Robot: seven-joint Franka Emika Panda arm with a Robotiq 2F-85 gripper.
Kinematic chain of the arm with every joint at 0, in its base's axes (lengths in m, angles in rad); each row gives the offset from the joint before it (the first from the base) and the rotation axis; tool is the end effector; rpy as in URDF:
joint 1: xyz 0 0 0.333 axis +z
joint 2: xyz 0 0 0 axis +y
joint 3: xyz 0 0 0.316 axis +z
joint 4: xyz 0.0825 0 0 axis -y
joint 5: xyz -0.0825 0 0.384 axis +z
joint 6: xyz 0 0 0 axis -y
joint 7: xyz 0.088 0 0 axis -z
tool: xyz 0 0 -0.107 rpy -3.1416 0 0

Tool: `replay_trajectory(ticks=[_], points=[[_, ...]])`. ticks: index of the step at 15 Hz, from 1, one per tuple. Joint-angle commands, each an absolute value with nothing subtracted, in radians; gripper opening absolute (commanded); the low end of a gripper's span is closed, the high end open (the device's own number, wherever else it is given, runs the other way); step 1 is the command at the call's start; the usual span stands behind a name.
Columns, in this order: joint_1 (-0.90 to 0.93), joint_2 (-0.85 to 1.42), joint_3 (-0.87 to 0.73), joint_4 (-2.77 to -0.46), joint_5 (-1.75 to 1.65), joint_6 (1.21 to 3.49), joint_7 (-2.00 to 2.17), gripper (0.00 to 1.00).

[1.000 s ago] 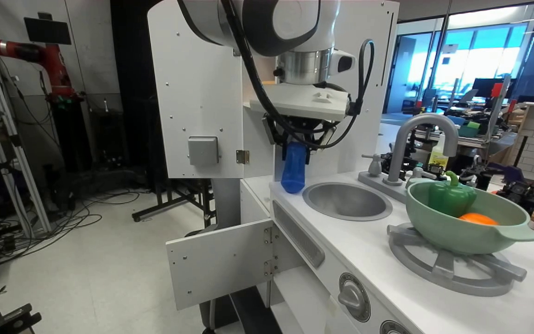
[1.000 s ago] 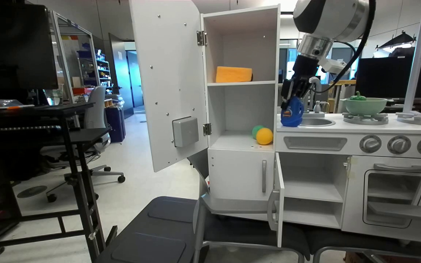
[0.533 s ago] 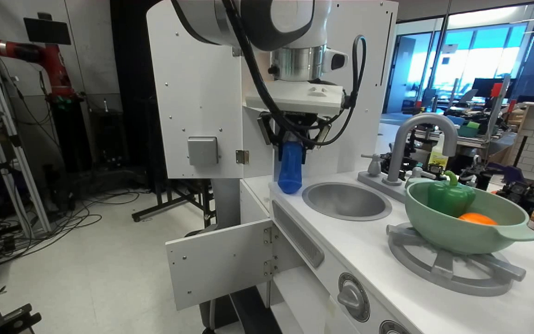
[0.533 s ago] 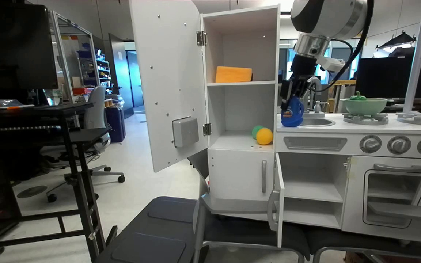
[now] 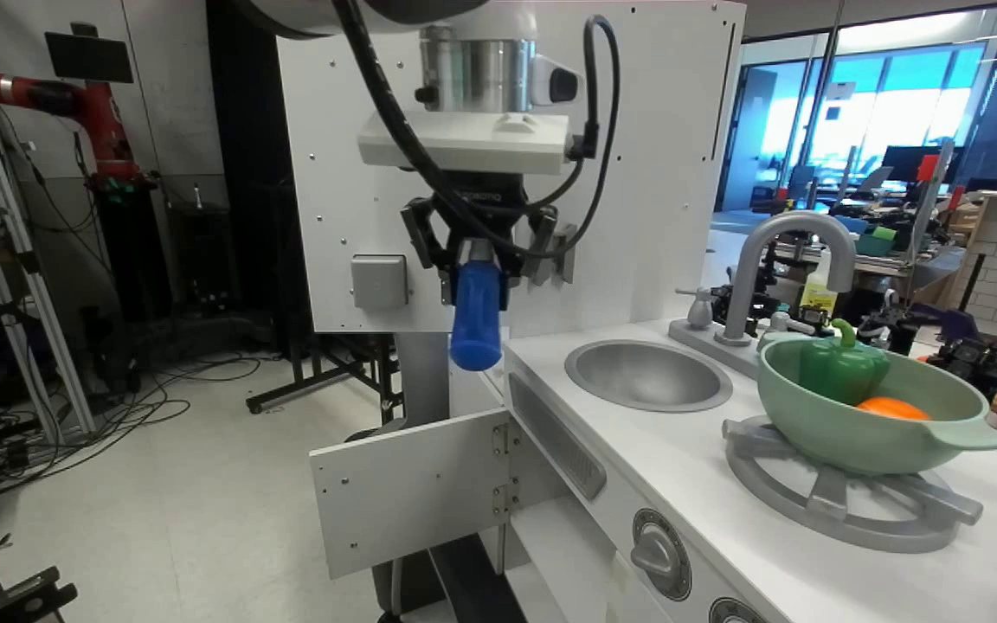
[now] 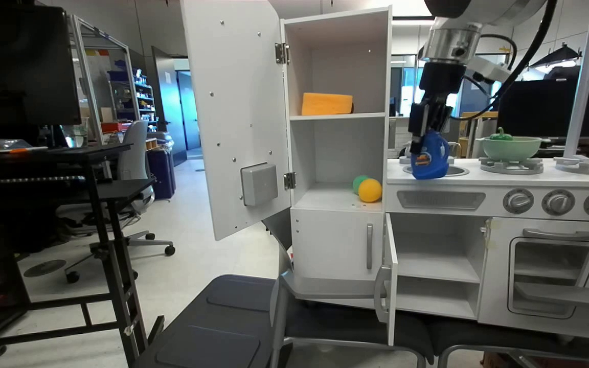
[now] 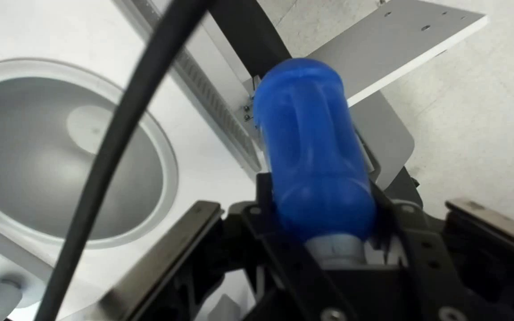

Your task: Open top cabinet door then put the blue container and the green pepper in the bottom compartment of the top cabinet respectively

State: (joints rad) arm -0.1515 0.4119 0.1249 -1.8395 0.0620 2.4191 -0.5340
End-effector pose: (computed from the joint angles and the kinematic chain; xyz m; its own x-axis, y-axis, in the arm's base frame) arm 0.6567 -0.0235 0.3231 0.8836 0.4266 0.1928 0.4347 -0.9006 0.0002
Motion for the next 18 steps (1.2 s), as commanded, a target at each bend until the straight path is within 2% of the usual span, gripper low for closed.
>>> replay_trajectory(ticks=[1, 4, 10, 18], points=[[-0.079, 0.243, 0.118, -1.997, 0.026, 2.401, -0.458, 0.22], [0.027, 0.217, 0.117, -2.008, -0.049, 2.43, -0.281, 0.22], [0.254, 0.384, 0.067, -1.87, -0.36, 2.511, 0.218, 0.22], [0.454, 0.766, -0.203, -1.575, -0.667, 2.652, 0.69, 0.22]])
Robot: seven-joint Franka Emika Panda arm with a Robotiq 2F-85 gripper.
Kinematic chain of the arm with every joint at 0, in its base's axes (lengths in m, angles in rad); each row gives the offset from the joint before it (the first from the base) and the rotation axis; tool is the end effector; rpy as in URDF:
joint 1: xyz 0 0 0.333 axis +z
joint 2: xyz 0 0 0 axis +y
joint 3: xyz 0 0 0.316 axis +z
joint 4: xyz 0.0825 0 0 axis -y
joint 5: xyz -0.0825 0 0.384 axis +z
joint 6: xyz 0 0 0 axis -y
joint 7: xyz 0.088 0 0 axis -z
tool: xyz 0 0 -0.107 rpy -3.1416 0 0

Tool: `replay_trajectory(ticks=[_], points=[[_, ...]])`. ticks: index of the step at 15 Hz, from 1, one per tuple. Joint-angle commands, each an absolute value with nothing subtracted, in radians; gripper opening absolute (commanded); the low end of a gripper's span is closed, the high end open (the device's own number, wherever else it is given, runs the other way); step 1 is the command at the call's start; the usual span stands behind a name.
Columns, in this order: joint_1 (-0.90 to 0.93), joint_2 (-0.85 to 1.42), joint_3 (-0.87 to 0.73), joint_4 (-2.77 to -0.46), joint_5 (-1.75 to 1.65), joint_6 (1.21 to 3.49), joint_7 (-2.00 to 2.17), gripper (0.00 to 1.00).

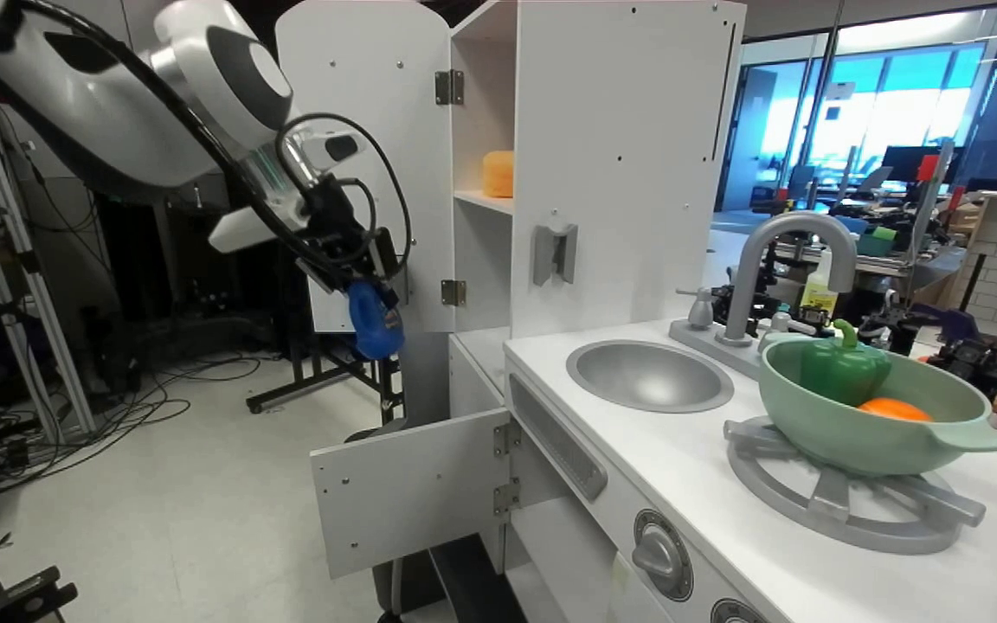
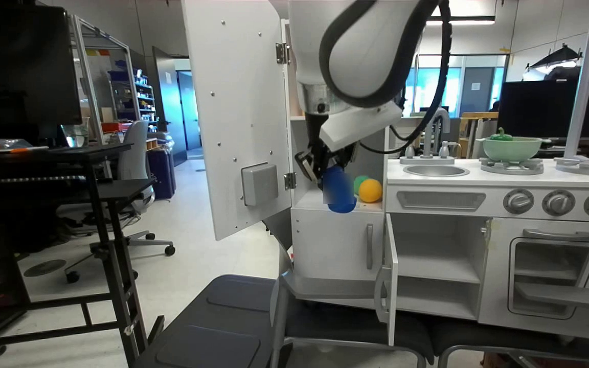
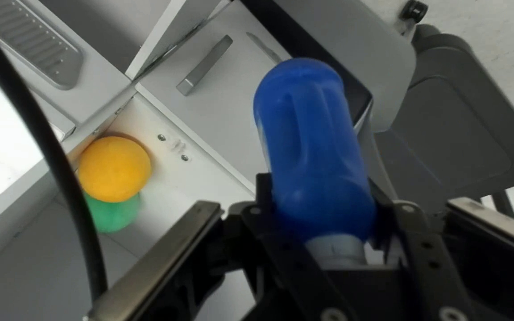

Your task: Open top cabinet door then put the blue container and the green pepper in the bottom compartment of the top cabinet respectively

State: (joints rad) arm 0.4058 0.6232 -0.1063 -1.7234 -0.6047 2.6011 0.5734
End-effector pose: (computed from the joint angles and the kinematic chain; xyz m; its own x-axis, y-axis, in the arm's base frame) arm 0.6561 0.2237 0.2487 0.8960 0.2800 0.3446 0.1676 -0.9319 0.3216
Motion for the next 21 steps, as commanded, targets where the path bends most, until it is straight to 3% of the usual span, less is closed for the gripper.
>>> replay_trajectory(ticks=[1, 11, 21], points=[[0.466, 0.811, -0.232, -1.529, -0.677, 2.663, 0.728, 0.22], [0.457, 1.203, -0.392, -0.997, -0.659, 2.646, 0.849, 0.22], [0.385, 1.447, -0.457, -0.603, -0.651, 2.454, 0.834, 0.22]])
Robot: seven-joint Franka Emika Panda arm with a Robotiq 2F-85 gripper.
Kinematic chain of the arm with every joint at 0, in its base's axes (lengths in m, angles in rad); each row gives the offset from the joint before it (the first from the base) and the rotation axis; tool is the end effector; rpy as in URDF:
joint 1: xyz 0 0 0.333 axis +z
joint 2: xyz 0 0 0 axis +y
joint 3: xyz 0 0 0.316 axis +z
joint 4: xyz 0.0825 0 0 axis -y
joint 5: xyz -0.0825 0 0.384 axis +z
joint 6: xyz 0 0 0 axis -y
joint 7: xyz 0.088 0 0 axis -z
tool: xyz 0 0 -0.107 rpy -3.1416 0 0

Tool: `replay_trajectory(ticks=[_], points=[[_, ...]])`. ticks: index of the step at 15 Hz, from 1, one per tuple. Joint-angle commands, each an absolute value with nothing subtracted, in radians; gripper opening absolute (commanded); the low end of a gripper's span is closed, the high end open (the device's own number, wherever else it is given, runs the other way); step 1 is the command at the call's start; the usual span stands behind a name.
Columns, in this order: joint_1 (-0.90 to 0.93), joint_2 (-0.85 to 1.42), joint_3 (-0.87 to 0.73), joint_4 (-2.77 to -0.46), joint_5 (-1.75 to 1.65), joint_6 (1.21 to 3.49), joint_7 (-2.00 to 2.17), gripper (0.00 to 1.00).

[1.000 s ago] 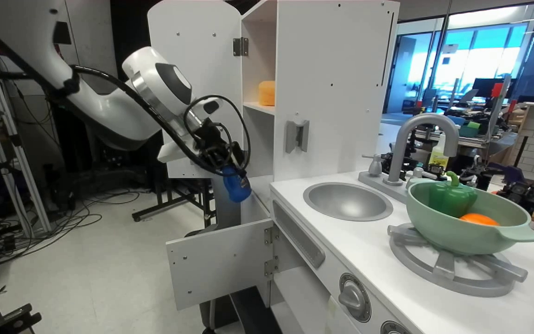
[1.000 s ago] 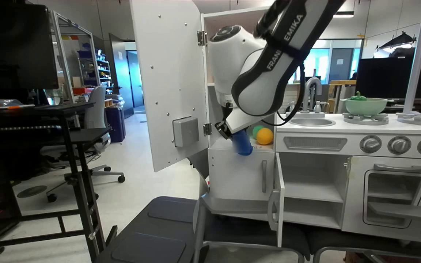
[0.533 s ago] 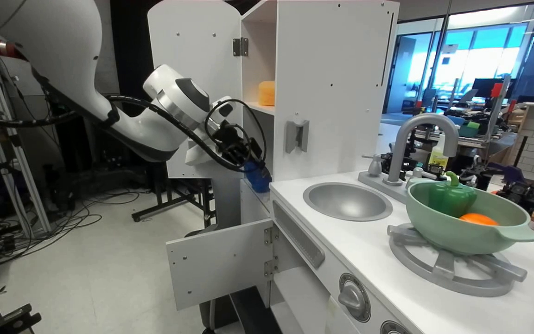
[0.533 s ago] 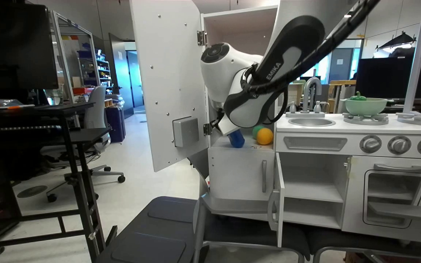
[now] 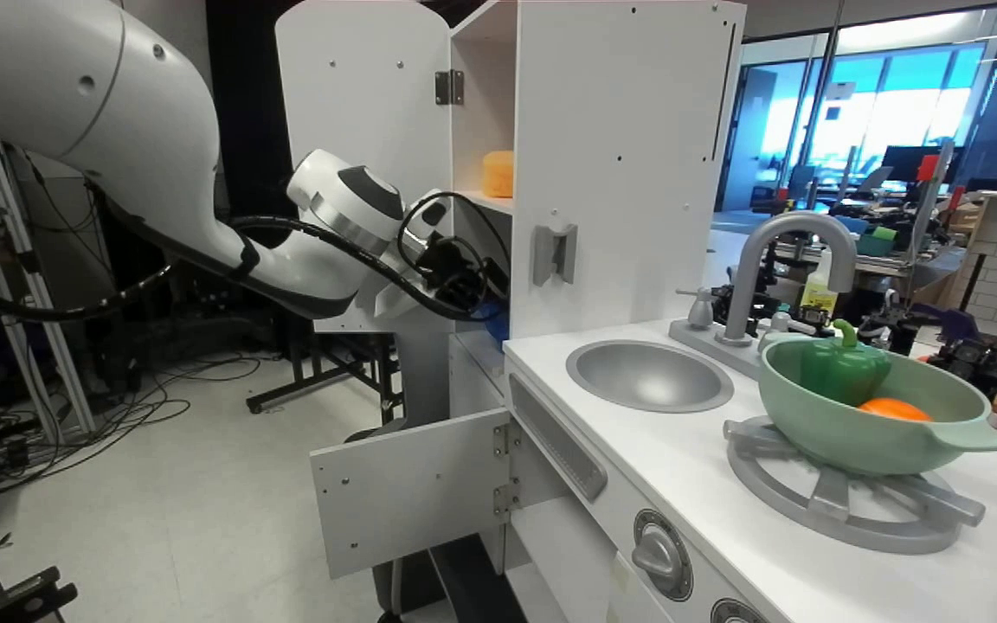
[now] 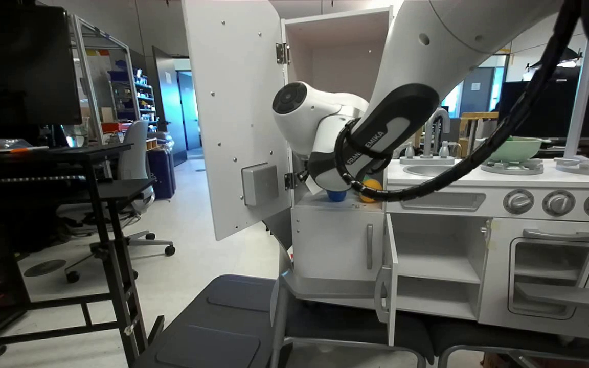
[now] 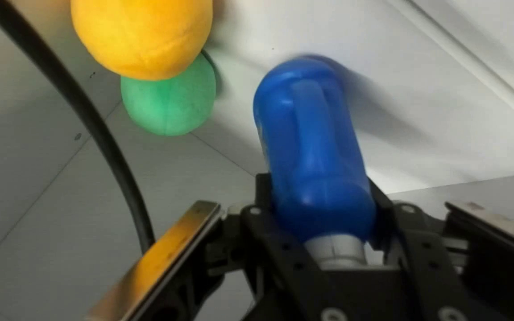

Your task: Open top cabinet door then put the blue container and the green pepper in the bottom compartment of the top cabinet respectively

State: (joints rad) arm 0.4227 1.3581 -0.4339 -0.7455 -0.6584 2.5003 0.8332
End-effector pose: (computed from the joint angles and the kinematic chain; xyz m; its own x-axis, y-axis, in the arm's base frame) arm 0.8050 0.1944 0.1613 0.7401 0.2505 0.6241 -0.1538 -0.8405 0.5196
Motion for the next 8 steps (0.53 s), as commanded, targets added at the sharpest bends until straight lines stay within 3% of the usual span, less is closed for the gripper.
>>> replay_trajectory(ticks=[1, 5, 6, 8], points=[[0.376, 1.458, -0.462, -0.581, -0.65, 2.444, 0.833, 0.22], [0.348, 1.489, -0.476, -0.528, -0.649, 2.414, 0.839, 0.22], [0.347, 1.491, -0.477, -0.52, -0.648, 2.402, 0.838, 0.72], [0.342, 1.497, -0.477, -0.511, -0.648, 2.394, 0.84, 0.78]])
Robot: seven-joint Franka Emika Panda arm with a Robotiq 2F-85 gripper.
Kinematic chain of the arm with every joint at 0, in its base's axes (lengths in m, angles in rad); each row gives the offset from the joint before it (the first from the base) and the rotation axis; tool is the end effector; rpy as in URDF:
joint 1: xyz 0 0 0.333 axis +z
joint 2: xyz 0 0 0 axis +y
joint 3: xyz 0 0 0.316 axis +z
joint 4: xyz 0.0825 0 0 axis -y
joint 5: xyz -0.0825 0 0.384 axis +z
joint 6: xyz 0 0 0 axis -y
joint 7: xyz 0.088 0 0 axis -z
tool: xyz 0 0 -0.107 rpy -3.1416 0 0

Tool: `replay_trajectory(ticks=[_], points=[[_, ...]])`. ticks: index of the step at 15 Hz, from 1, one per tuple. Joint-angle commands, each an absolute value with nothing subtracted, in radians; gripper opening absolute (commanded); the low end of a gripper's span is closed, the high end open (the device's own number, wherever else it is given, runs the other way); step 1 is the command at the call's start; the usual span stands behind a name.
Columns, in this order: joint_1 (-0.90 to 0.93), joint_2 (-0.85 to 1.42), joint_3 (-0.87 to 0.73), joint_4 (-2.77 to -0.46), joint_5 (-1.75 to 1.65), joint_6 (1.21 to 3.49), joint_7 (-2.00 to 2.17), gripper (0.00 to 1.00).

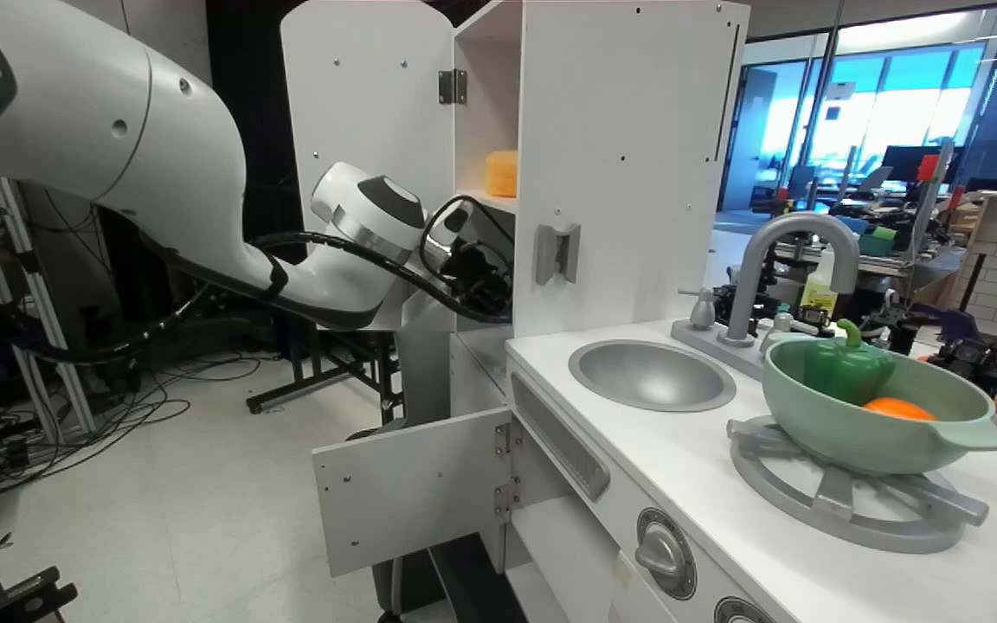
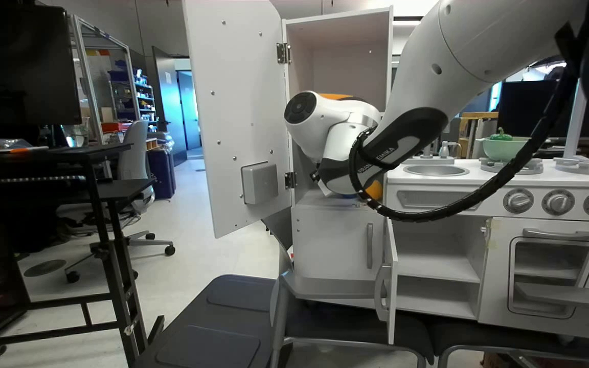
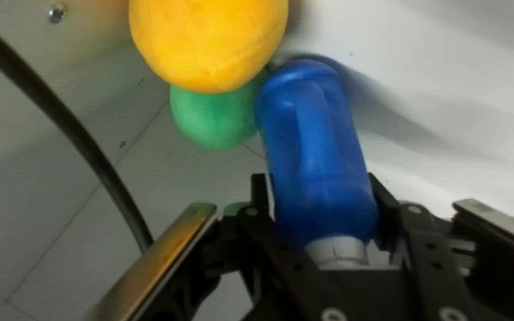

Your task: Open top cabinet door then put the blue container and the green pepper in the bottom compartment of the top cabinet respectively

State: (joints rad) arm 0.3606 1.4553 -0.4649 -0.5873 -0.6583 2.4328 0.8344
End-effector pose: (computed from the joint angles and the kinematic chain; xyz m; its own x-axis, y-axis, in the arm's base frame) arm 0.8175 0.1603 0.1544 0.7328 0.2400 0.6368 -0.2177 -0.8039 0.5535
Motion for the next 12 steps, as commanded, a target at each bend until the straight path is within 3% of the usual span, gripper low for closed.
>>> replay_trajectory(ticks=[1, 3, 4, 12], points=[[0.344, 1.495, -0.474, -0.508, -0.647, 2.385, 0.836, 0.86], [0.344, 1.499, -0.472, -0.507, -0.647, 2.385, 0.838, 0.99], [0.348, 1.494, -0.467, -0.509, -0.645, 2.382, 0.831, 1.0], [0.371, 1.477, -0.431, -0.536, -0.631, 2.4, 0.803, 1.0]])
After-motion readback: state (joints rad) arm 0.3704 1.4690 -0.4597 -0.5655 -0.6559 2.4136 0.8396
